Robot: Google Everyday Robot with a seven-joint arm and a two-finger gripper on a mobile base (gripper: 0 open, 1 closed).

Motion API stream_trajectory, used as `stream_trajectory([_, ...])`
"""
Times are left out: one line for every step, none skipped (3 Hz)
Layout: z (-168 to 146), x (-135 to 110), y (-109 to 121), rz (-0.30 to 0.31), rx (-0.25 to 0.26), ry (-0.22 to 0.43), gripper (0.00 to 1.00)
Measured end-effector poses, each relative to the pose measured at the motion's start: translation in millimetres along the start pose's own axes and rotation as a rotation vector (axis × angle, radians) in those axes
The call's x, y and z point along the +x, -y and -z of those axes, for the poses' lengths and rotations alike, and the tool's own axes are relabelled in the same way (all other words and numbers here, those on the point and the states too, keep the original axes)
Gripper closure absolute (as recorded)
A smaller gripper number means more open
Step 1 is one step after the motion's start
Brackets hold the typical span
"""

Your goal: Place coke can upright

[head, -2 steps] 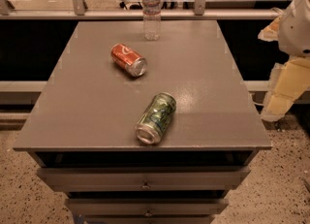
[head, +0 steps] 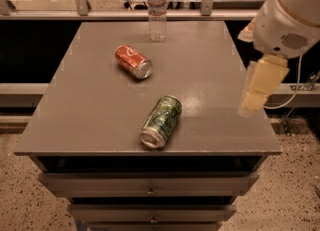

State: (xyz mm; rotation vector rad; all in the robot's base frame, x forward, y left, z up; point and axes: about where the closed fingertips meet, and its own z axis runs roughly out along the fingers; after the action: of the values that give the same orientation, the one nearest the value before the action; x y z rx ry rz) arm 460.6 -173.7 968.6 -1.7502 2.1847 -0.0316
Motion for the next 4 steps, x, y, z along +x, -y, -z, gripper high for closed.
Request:
stream_trajectory([-55,-83,30,-0.005,-0.049,0.05,0.0])
stream_trajectory([-90,-151,54,-0.038,-0.069,0.089,0.0])
stream_trajectory([-90,-151,54,-0.038,-0.069,0.089,0.0])
stream_trajectory([-100,-165,67,-0.062,-0.049,0.113,0.0])
